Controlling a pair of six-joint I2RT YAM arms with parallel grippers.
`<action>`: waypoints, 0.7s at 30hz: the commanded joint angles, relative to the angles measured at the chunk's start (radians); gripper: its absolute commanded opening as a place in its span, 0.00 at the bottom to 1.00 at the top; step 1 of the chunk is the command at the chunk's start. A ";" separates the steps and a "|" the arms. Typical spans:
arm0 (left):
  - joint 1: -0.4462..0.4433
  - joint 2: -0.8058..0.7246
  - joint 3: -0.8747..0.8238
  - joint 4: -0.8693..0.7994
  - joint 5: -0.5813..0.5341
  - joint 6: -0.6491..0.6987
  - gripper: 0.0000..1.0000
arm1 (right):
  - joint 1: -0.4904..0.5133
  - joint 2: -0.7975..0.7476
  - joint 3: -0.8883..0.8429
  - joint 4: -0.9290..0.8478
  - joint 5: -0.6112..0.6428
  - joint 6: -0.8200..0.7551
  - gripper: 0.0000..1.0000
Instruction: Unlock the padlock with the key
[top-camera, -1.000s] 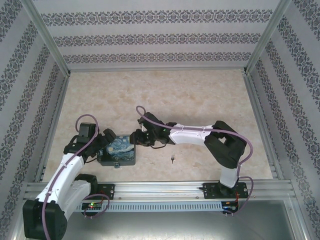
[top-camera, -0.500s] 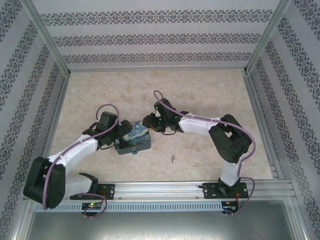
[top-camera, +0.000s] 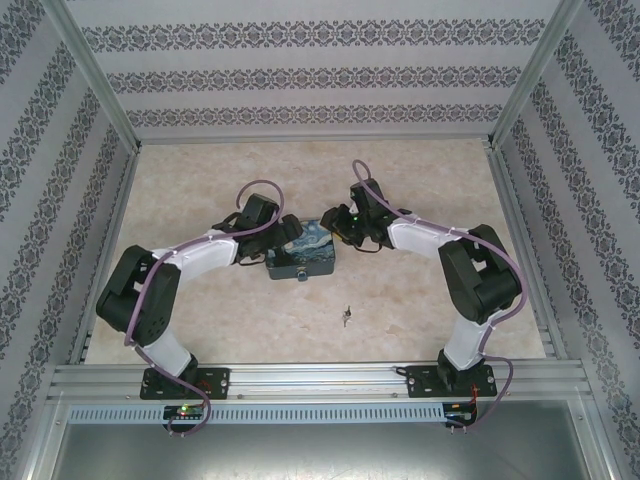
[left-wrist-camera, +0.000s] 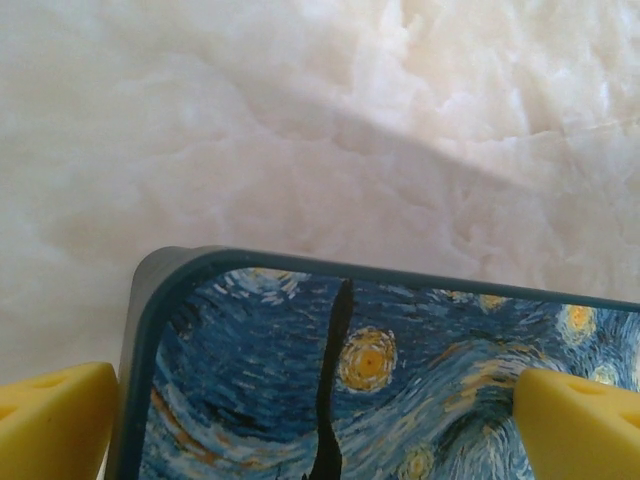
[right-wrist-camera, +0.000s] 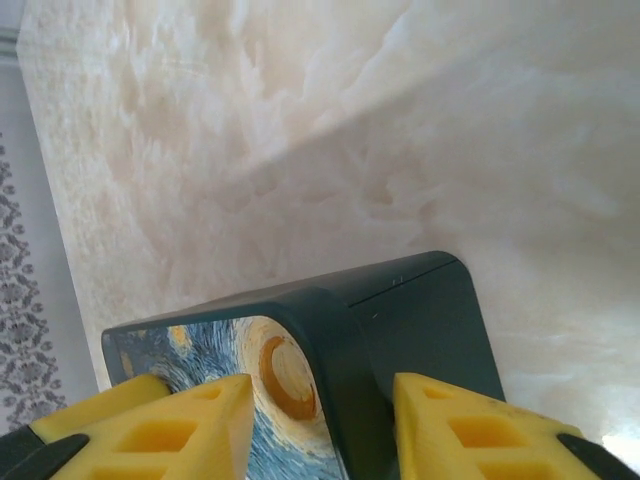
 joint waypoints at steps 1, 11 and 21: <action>-0.030 0.041 0.026 0.018 0.035 -0.007 1.00 | -0.010 -0.048 -0.022 0.037 -0.045 -0.005 0.51; -0.030 0.003 0.091 -0.081 -0.085 0.068 0.99 | -0.073 -0.175 -0.091 0.015 0.000 -0.066 0.75; -0.016 -0.132 0.092 -0.115 -0.217 0.166 0.99 | -0.101 -0.291 -0.158 -0.074 0.087 -0.191 0.98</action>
